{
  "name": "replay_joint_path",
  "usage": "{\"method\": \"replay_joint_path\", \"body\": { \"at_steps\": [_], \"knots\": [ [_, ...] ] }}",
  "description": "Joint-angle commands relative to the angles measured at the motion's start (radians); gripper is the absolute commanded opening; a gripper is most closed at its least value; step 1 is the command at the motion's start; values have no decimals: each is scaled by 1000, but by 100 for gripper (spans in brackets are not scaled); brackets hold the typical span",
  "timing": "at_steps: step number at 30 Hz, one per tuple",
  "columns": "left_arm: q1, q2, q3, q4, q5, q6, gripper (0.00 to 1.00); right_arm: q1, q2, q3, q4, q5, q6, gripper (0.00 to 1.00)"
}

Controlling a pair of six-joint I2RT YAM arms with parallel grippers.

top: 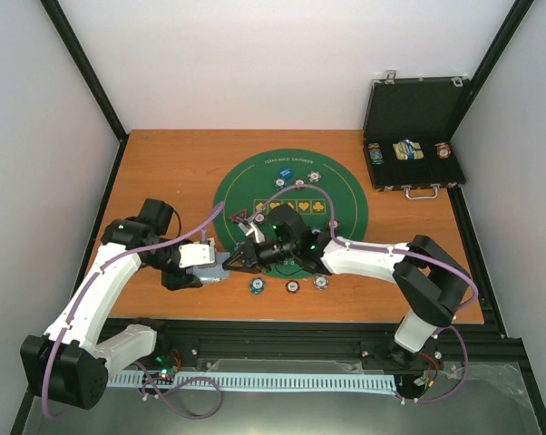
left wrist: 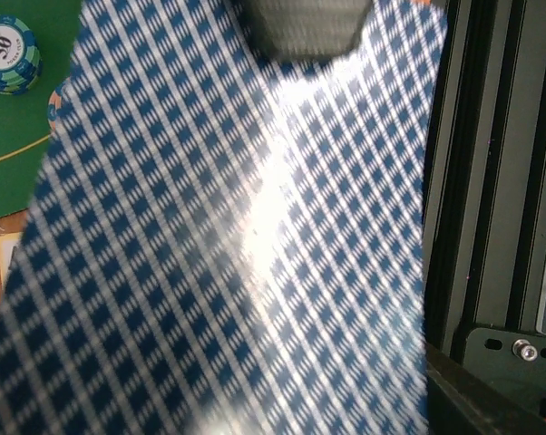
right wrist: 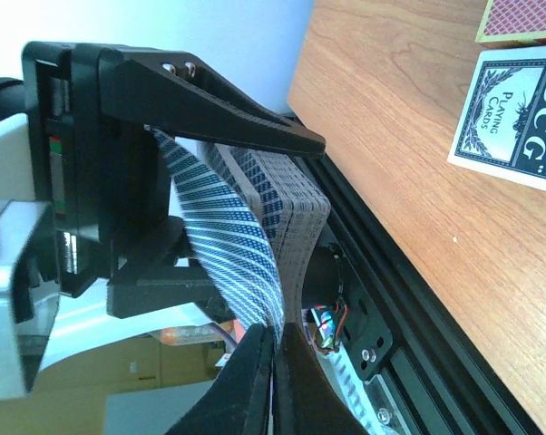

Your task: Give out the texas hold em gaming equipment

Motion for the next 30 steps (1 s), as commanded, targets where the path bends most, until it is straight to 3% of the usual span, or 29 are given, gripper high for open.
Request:
{"method": "replay_joint_path", "body": {
  "at_steps": [1,13,19,30],
  "knots": [
    [0,-6,21,-18,23,-4,22,-36,-60,-2,-51,9,-28,3],
    [1,-8,34,-35,17,-7,22,-227,-61,53,-234,-63,-157,3],
    [0,-13,46,-50,18,-13,22,-305,156,278,-395,-93,-291,3],
    [0,-44,48,-69,27,-34,22,-325,622,803,-666,-51,-419,3]
  ]
}}
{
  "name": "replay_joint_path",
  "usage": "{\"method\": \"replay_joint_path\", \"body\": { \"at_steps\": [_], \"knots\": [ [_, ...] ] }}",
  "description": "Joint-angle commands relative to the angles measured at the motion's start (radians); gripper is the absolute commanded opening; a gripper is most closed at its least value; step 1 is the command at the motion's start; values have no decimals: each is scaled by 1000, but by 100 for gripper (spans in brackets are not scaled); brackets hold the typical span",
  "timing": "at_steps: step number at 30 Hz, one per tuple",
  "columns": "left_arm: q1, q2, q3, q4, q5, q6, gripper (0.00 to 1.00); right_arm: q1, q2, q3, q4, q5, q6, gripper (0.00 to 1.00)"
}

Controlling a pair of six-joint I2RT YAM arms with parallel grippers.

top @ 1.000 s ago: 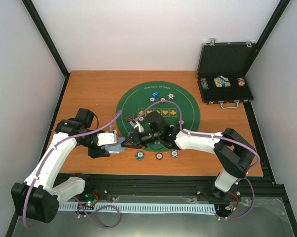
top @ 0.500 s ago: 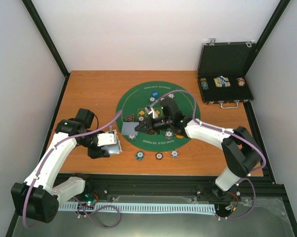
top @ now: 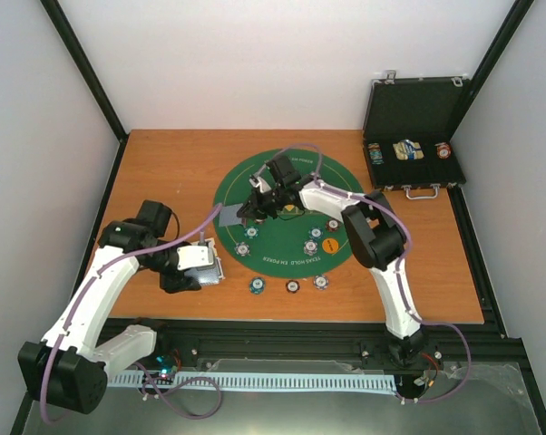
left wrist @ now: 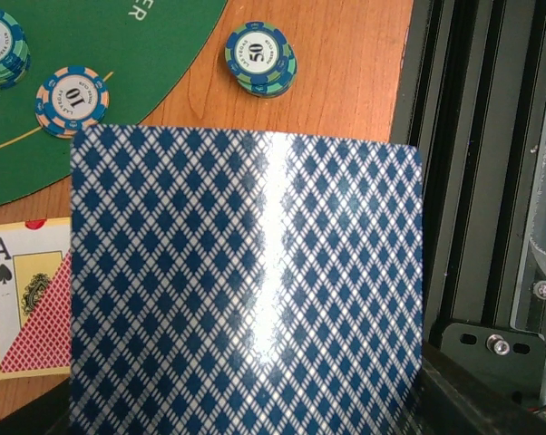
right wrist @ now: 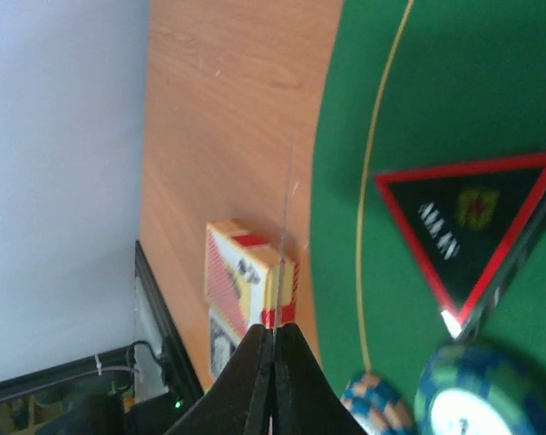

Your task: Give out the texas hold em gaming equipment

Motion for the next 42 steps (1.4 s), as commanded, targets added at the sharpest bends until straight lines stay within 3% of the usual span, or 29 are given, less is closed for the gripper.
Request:
{"method": "replay_joint_path", "body": {
  "at_steps": [1,14,16,21,26,29,37,42],
  "knots": [
    [-1,-24,41,-33,28,-18,22,-7,126,198,-155,11,-69,3],
    [1,-60,18,-52,10,-21,21,-43,365,556,-348,38,-107,4],
    [1,-59,23,-55,10,-21,21,-49,363,566,-365,47,-119,16],
    [0,-49,29,-60,12,-23,21,-63,325,569,-419,67,-155,34],
    [1,-46,36,-63,5,-28,21,-75,246,564,-457,100,-186,43],
    [1,-50,44,-61,9,-33,21,-75,147,465,-414,98,-176,50],
    [0,-38,44,-38,16,-48,21,3,-293,-163,-8,36,0,81],
    [1,-15,49,-25,28,-61,20,101,-515,-480,251,28,151,86]
  ]
}}
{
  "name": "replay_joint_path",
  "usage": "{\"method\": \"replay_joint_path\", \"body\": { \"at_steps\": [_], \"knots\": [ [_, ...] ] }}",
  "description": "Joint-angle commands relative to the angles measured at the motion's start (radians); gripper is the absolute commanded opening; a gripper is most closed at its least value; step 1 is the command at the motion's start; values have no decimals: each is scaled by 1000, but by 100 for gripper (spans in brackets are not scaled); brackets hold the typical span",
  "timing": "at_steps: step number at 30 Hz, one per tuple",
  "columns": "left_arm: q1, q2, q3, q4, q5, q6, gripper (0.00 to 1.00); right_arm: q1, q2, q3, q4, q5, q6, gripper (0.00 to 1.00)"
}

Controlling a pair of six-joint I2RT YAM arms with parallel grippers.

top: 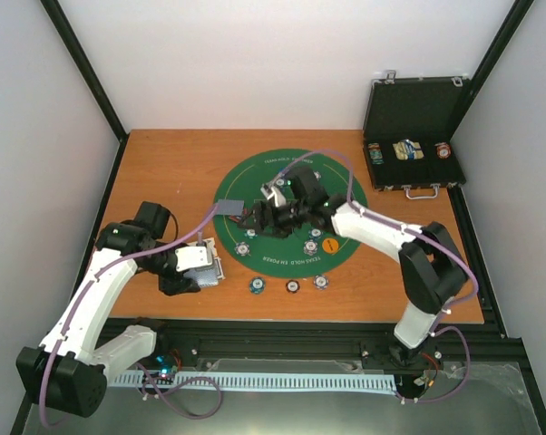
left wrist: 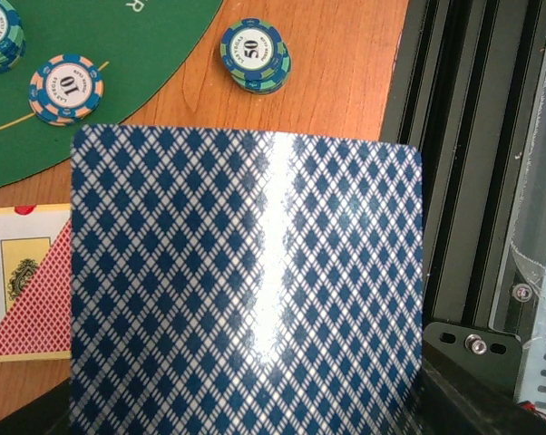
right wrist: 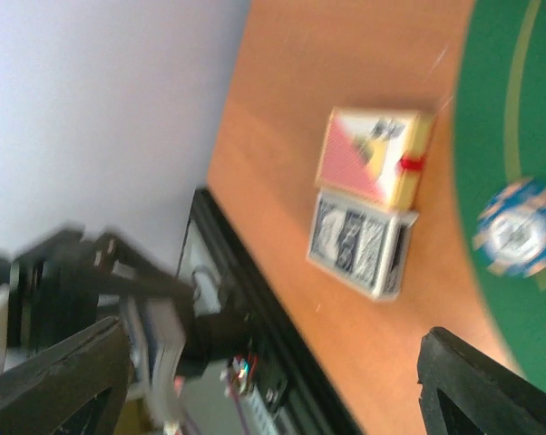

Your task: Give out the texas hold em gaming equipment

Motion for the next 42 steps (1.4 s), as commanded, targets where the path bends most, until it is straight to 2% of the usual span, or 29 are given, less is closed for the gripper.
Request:
{"method": "replay_joint_path", "body": {
  "at_steps": [1,6,11,32,42],
  "knots": [
    [1,21,51,8,36,-27,20,90,-129,-209,283,-18,162,86],
    [0,34,76,-3,50,-36,20,178,-218,-344,438,-9,255,85],
    [0,40,97,-18,60,-43,20,237,-214,-376,548,-19,309,83],
    [0,37,115,-29,67,-43,20,343,-61,-244,639,-24,370,80],
    [1,31,132,-46,76,-40,19,363,24,-191,670,-32,401,73]
  ]
}}
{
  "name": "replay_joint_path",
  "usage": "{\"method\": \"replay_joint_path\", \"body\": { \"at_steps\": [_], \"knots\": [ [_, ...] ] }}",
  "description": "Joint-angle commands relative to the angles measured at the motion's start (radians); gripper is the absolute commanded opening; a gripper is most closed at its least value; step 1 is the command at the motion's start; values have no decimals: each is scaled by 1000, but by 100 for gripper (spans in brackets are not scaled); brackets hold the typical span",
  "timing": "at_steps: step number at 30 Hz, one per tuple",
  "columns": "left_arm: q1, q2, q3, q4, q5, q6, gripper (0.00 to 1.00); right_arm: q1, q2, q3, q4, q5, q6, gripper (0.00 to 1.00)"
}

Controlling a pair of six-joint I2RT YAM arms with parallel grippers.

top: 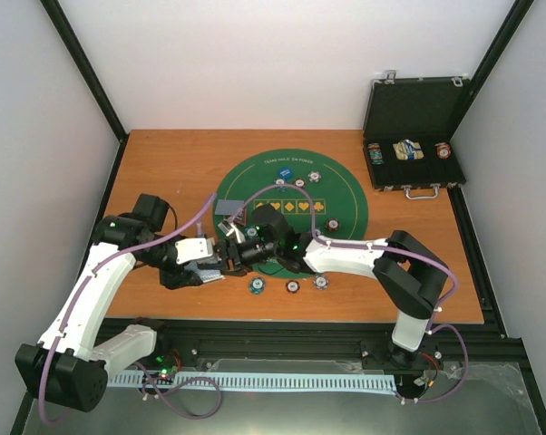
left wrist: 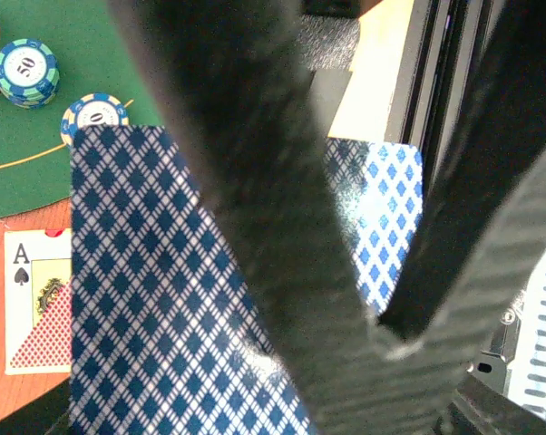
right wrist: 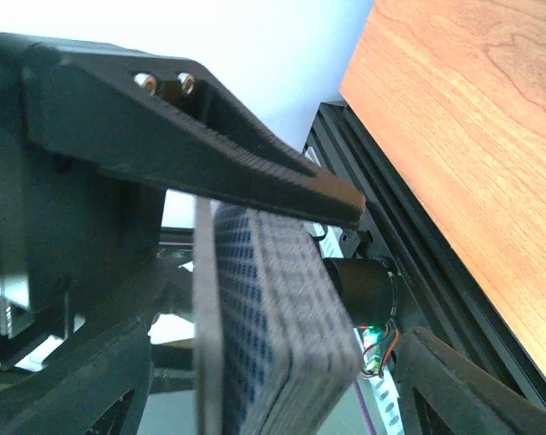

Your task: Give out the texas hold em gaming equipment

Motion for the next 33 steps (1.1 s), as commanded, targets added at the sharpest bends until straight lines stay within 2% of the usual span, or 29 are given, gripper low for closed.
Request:
{"method": "replay_joint_path", "body": {
  "at_steps": [1,6,13,24,29,33],
  "knots": [
    [0,-9,53,-27,33,-6,19,14,40,50,46,-7,17,72],
    [0,-13,64,-36,34,-4,19,10,56,67,10,-2,-2,71],
    [1,-20,71,-40,33,-2,18,-37,43,-24,28,2,12,68],
    [1,-20,71,-34,37,-6,18,-72,-42,-89,-26,24,-24,54],
    [0,-21,69,-35,35,-7,18,-74,-57,-83,-66,30,-46,53],
    [1,-22,64,-33,28,-5,18,-77,-89,-84,-91,39,-56,42]
  ]
}}
